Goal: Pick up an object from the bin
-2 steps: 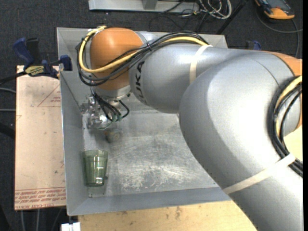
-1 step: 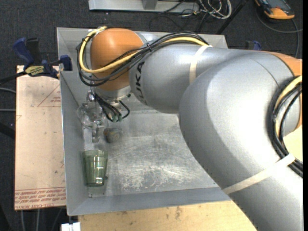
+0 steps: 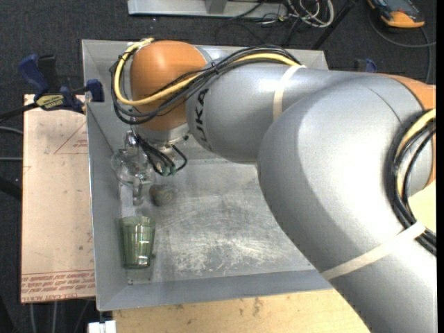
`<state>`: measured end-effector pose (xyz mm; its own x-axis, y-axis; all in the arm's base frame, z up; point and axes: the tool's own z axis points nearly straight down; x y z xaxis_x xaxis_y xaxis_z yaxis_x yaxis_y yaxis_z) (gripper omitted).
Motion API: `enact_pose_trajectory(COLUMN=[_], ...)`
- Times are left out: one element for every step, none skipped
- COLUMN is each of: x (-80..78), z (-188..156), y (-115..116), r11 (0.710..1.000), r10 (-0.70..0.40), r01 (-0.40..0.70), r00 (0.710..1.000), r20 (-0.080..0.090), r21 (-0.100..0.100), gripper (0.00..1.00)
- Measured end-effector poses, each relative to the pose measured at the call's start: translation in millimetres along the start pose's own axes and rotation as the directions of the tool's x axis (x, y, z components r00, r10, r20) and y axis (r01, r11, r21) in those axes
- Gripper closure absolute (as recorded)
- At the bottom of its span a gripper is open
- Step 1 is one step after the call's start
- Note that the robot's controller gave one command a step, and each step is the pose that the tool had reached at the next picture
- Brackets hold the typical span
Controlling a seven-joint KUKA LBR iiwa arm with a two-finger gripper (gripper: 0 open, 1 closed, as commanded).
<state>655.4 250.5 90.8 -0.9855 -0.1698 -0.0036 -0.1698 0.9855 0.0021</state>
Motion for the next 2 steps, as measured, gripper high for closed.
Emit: enact_pose_trajectory(x=[20.1, 19.9], z=[12.1, 12.0], y=[-0.6, -0.8], r11=[0.923, 0.924], r10=[-0.384, -0.384], r01=[0.384, 0.384], r00=[0.923, 0.923], r20=[0.004, 0.005], r21=[0.002, 0.002], gripper=[1.00, 1.00])
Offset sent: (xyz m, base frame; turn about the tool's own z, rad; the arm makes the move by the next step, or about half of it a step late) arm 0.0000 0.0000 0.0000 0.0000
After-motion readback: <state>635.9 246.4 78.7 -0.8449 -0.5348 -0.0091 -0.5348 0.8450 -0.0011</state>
